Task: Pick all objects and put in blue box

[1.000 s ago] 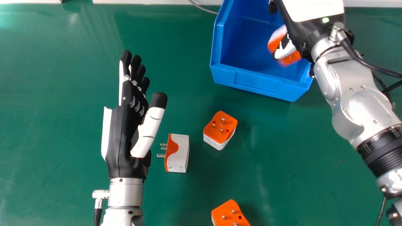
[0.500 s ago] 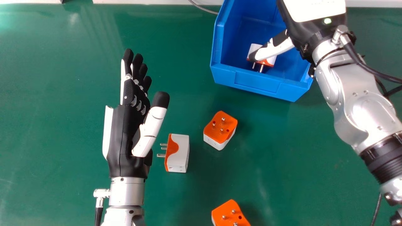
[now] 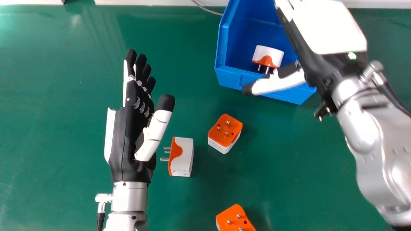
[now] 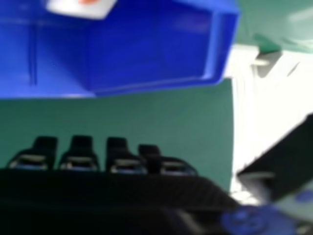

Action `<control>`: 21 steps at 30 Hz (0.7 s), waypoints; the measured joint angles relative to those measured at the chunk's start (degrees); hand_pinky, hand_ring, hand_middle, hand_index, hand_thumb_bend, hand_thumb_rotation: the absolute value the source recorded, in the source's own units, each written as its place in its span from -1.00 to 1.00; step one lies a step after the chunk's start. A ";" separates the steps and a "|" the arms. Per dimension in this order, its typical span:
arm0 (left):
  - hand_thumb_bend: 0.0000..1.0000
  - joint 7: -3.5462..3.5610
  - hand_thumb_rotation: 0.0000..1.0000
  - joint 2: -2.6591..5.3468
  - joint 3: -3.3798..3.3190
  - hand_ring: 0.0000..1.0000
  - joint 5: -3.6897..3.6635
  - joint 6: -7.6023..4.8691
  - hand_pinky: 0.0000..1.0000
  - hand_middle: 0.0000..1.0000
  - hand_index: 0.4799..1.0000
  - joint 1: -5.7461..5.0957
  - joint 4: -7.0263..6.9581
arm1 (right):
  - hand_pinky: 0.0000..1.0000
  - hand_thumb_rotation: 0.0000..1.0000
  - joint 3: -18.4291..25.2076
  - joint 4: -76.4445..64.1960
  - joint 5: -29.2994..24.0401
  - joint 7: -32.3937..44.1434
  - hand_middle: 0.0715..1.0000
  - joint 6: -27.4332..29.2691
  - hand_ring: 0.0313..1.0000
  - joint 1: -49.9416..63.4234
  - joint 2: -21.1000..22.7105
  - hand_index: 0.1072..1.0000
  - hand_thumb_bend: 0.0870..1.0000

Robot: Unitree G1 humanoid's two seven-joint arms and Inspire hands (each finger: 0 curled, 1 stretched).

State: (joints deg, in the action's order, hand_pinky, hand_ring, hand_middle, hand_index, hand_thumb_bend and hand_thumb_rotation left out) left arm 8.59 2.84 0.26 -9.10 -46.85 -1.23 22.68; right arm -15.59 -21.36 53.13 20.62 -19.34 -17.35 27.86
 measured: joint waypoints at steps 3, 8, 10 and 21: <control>0.45 0.05 0.24 -0.02 0.03 1.00 0.02 0.00 1.00 1.00 1.00 -0.21 -0.61 | 0.99 0.32 1.30 -7.20 -1.07 7.56 0.99 -1.52 0.99 3.46 1.01 0.99 1.00; 0.45 0.09 0.24 -0.04 0.06 1.00 0.07 0.07 1.00 1.00 1.00 -0.99 -1.36 | 1.00 0.30 1.87 -15.00 -1.74 18.37 1.00 -2.67 1.00 7.47 2.94 1.00 1.00; 0.45 0.04 0.23 -0.05 0.06 1.00 0.14 0.10 1.00 1.00 1.00 -1.28 -1.69 | 1.00 0.29 1.86 -16.77 -1.87 21.30 1.00 -2.73 1.00 8.80 3.15 1.00 1.00; 0.45 0.00 0.22 -0.07 0.08 1.00 0.15 0.17 1.00 1.00 1.00 -2.57 -2.82 | 0.85 0.25 0.25 -20.33 -2.63 29.64 0.97 -5.37 0.95 11.16 1.45 1.00 1.00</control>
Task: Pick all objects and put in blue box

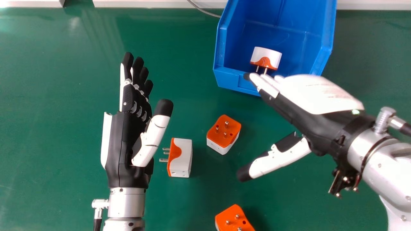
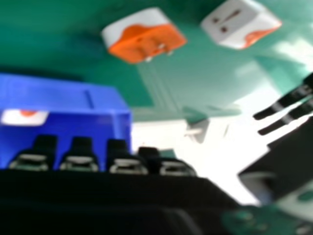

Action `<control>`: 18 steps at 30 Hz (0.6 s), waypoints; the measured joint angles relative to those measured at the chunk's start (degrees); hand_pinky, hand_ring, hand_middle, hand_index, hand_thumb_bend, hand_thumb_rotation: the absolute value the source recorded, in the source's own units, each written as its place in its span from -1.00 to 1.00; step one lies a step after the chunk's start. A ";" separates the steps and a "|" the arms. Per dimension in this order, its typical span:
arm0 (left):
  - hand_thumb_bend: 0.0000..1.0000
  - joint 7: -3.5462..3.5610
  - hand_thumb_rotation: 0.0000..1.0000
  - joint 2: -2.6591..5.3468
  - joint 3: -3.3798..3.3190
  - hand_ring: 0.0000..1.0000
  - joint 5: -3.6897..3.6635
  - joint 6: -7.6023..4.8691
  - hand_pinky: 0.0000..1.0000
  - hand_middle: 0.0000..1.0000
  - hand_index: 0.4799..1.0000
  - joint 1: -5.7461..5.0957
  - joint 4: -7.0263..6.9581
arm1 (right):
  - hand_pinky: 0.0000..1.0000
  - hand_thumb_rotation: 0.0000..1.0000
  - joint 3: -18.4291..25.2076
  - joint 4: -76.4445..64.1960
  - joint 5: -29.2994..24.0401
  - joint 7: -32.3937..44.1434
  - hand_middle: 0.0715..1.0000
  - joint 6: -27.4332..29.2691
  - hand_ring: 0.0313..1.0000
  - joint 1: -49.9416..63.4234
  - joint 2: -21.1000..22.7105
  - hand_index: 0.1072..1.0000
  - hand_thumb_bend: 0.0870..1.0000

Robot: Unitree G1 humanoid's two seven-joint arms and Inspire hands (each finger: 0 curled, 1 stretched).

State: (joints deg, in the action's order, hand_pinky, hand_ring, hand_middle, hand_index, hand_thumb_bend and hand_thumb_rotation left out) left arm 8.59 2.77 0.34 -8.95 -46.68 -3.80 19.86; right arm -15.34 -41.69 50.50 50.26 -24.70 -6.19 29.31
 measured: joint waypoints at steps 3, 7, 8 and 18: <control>0.44 0.09 0.22 -0.01 0.00 1.00 -0.11 0.00 1.00 1.00 1.00 -0.01 -0.01 | 0.74 0.22 -2.11 0.38 1.13 0.80 0.93 0.25 0.90 -0.07 -0.35 0.98 1.00; 0.44 0.20 0.22 -0.02 0.00 1.00 -0.17 0.40 1.00 1.00 1.00 -0.05 -0.06 | 0.65 0.21 -3.74 1.63 2.31 0.91 0.89 0.21 0.83 -0.68 -1.97 0.96 1.00; 0.44 0.29 0.22 -0.02 0.01 1.00 -0.18 0.52 1.00 1.00 1.00 -0.05 -0.07 | 0.65 0.21 -4.27 2.07 2.47 0.91 0.89 0.22 0.83 -1.07 -2.56 0.96 1.00; 0.44 0.66 0.21 -0.02 -0.11 1.00 -0.13 0.66 1.00 1.00 1.00 -0.07 -0.13 | 0.46 0.20 -7.03 7.25 4.57 -0.30 0.81 0.43 0.71 -2.86 -6.78 0.93 1.00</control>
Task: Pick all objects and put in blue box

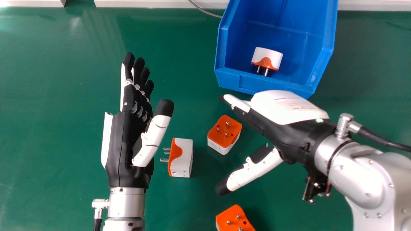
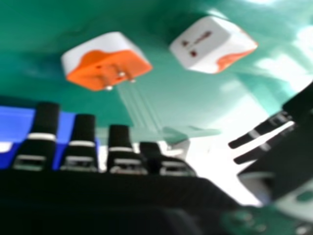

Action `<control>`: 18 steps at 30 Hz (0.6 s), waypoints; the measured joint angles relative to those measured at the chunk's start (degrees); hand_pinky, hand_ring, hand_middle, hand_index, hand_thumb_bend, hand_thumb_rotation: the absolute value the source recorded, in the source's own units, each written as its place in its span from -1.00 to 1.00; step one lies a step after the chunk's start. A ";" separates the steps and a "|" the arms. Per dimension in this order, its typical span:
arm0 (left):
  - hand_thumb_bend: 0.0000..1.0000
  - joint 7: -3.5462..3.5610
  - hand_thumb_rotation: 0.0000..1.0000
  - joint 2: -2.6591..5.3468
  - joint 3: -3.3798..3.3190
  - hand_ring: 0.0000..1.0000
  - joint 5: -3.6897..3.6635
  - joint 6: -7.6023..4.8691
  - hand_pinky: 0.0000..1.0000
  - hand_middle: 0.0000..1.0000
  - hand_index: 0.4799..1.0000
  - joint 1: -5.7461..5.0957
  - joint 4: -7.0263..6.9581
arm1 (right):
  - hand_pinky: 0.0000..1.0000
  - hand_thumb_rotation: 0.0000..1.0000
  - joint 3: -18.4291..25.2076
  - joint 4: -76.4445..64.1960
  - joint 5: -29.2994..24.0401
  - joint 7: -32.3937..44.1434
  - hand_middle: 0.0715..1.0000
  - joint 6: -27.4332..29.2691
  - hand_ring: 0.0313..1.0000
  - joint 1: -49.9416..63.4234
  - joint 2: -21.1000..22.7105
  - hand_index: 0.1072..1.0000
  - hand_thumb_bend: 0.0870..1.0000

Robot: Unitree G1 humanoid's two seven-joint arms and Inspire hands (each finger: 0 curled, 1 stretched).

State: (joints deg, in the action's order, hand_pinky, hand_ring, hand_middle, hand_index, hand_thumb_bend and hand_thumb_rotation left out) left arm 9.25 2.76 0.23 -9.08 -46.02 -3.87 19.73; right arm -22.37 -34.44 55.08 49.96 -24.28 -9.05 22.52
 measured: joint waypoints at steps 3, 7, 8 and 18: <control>0.44 0.07 0.21 0.00 -0.01 1.00 0.00 0.04 1.00 1.00 1.00 0.00 0.00 | 0.44 0.18 -0.32 1.94 0.06 -1.86 0.81 0.45 0.71 -0.22 -0.66 0.93 1.00; 0.43 0.06 0.21 0.00 -0.02 1.00 0.13 0.04 1.00 1.00 1.00 0.00 -0.01 | 0.43 0.15 -0.50 4.41 0.07 -3.96 0.81 1.51 0.71 -0.65 -1.23 0.92 1.00; 0.43 0.05 0.21 0.00 -0.01 1.00 0.13 0.05 1.00 1.00 1.00 0.00 -0.01 | 0.43 0.15 -0.54 5.06 0.06 -4.31 0.81 1.83 0.71 -0.87 -1.31 0.92 1.00; 0.46 0.17 0.19 0.00 0.05 1.00 0.03 0.41 1.00 1.00 1.00 -0.06 -0.16 | 0.42 0.01 -1.85 10.21 -0.26 -7.75 0.85 5.86 0.75 -2.58 -1.57 0.92 0.97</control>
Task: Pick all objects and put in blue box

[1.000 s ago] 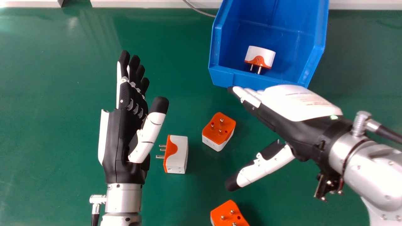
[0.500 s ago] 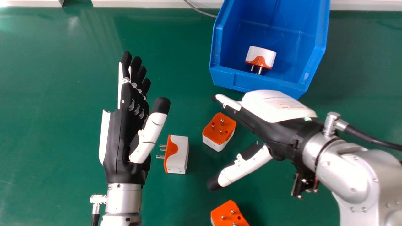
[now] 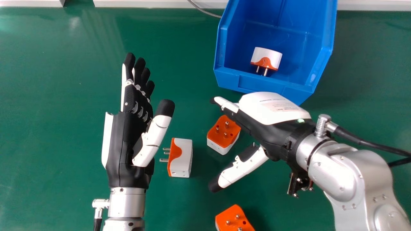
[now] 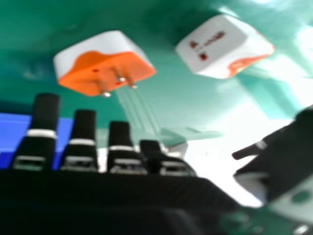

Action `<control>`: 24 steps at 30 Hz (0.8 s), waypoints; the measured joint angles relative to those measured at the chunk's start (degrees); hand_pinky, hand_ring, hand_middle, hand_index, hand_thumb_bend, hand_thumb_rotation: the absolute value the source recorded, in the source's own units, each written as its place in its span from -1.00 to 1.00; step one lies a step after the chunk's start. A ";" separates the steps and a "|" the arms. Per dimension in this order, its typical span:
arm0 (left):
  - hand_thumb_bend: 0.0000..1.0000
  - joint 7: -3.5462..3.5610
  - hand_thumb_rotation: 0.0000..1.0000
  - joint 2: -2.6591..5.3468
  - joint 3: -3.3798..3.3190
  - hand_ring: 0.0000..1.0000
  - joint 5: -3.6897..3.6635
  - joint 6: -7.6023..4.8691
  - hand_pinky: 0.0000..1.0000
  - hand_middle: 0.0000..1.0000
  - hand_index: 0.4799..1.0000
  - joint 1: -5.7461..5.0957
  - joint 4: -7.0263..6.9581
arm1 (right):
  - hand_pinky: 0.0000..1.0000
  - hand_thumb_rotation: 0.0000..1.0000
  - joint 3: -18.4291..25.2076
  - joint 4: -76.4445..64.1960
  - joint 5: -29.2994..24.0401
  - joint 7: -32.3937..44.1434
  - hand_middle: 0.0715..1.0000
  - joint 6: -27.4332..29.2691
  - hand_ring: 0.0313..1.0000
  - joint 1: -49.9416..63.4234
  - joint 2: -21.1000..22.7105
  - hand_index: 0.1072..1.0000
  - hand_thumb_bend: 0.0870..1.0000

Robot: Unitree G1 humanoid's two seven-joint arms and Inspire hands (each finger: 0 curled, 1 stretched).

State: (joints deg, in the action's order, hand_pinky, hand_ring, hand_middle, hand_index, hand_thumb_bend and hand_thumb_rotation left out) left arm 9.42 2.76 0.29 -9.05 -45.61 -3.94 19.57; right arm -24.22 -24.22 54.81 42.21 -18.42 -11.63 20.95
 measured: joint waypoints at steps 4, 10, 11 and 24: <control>0.46 0.20 0.18 0.00 0.00 1.00 -0.01 0.00 1.00 1.00 1.00 0.00 0.00 | 0.41 -0.01 -0.14 2.39 -0.29 -1.53 0.85 1.34 0.75 -1.16 -0.10 0.92 0.96; 0.47 0.18 0.17 0.00 -0.13 1.00 0.01 -0.01 1.00 1.00 1.00 0.00 0.00 | 0.39 -0.07 -0.32 5.53 -0.92 -2.60 0.86 2.40 0.76 -1.97 -0.29 0.91 0.92; 0.47 0.17 0.17 0.00 -0.14 1.00 0.02 -0.01 1.00 1.00 1.00 0.00 0.00 | 0.39 -0.07 -0.33 6.04 -0.99 -2.73 0.86 2.58 0.76 -2.31 -0.35 0.91 0.92; 0.48 -0.40 0.14 0.02 -0.42 1.00 0.23 0.00 1.00 1.00 1.00 0.03 0.04 | 0.37 -0.21 -1.28 14.74 -2.33 -11.12 0.86 5.39 0.75 -4.06 -1.92 0.87 0.86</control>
State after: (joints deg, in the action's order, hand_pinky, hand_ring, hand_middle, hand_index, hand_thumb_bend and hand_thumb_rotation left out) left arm 9.02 2.78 -0.14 -8.83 -45.61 -3.90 19.61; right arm -25.49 -9.49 52.48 31.09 -13.03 -15.69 19.03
